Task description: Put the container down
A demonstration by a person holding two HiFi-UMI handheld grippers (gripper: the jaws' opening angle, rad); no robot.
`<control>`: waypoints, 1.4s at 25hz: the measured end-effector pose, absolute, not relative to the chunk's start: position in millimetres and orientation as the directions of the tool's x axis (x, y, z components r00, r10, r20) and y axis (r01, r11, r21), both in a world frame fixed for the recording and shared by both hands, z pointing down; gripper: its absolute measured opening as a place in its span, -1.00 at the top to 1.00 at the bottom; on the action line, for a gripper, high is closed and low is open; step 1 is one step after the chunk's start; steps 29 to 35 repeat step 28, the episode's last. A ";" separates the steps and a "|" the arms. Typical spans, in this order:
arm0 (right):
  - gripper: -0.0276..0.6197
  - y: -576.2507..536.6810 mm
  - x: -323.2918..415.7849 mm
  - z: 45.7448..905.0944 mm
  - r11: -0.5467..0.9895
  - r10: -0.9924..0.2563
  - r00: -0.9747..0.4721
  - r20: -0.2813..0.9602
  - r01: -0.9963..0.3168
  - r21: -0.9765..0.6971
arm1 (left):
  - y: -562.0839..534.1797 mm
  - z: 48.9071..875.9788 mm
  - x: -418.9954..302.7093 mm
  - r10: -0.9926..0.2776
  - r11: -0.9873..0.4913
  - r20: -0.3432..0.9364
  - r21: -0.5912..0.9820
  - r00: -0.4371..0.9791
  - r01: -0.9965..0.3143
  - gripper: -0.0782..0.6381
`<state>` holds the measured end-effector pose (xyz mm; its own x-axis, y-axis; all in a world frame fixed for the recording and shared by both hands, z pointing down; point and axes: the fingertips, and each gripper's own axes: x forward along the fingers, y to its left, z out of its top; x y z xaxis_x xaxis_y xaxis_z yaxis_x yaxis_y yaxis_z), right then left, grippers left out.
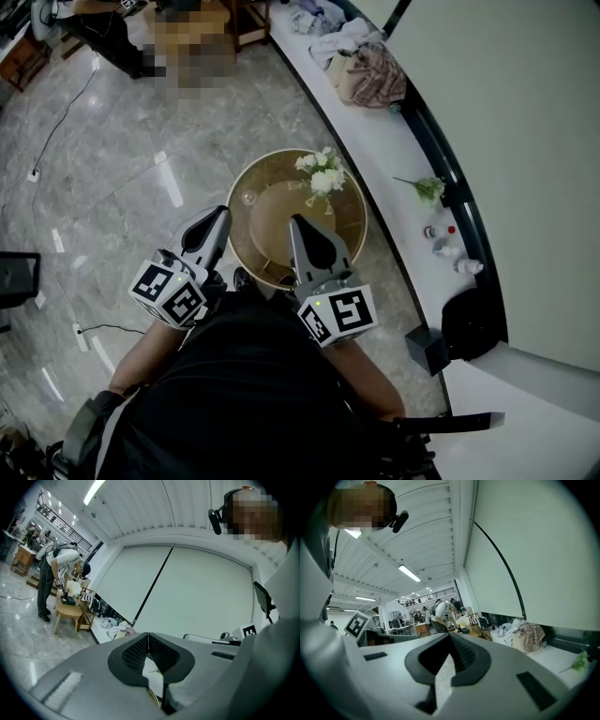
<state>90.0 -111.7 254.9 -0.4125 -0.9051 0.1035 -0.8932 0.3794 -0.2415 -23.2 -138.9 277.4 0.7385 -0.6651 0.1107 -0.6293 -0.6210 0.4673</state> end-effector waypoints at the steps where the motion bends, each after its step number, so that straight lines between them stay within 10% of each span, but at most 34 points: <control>1: 0.90 -113.5 89.6 255.7 0.378 -0.905 -0.412 0.106 -0.893 -0.244 | -140.6 278.4 -23.4 -0.663 -0.621 0.115 0.468 0.740 -0.629 0.77; 35: 0.90 -153.1 78.9 277.6 0.329 -0.916 -0.373 0.145 -0.909 -0.256 | -185.6 301.8 -34.9 -0.637 -0.622 0.141 0.488 0.758 -0.613 0.77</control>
